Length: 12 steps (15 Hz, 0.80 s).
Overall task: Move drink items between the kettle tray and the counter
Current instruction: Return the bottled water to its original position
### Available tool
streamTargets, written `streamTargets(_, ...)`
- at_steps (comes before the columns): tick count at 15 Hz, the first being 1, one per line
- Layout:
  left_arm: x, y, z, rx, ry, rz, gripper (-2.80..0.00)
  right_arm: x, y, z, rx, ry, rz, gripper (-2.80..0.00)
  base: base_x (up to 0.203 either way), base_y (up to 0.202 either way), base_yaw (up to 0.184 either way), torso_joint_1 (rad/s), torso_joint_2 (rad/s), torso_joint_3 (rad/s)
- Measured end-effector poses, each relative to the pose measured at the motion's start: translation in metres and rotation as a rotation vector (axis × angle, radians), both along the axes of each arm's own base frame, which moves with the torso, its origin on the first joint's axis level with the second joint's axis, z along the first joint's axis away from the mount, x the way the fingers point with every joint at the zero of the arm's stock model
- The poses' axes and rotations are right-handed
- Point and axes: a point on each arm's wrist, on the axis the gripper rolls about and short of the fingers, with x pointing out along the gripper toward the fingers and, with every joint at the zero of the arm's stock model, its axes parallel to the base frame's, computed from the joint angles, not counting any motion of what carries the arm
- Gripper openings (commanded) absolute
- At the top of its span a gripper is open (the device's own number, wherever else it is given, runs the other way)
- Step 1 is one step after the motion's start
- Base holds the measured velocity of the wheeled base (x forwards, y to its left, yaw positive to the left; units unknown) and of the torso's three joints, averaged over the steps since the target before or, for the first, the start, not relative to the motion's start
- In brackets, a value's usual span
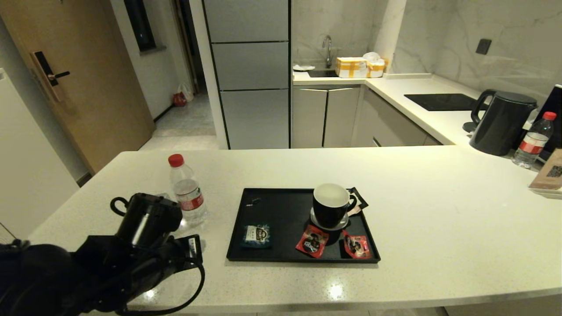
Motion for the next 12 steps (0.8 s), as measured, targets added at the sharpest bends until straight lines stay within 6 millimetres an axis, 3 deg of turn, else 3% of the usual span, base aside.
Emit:
streamTargets(3, -0.003, 0.016, -0.003, 0.004, 0.011, 0.052, -2.80, 0.000, 0.000, 0.000, 0.000, 0.000, 0.000, -2.80, 0.000, 0.000, 0.000, 0.000, 0.00, 0.000)
streamTargets(8, 0.012, 0.018, -0.011, 0.005, -0.013, 0.077, -2.80, 0.000, 0.000, 0.000, 0.000, 0.000, 0.000, -2.80, 0.000, 0.000, 0.000, 0.000, 0.00, 0.000)
streamTargets(12, 0.041, 0.018, -0.025, 0.045, 0.007, 0.088, -2.80, 0.000, 0.000, 0.000, 0.000, 0.000, 0.000, -2.80, 0.000, 0.000, 0.000, 0.000, 0.00, 0.000)
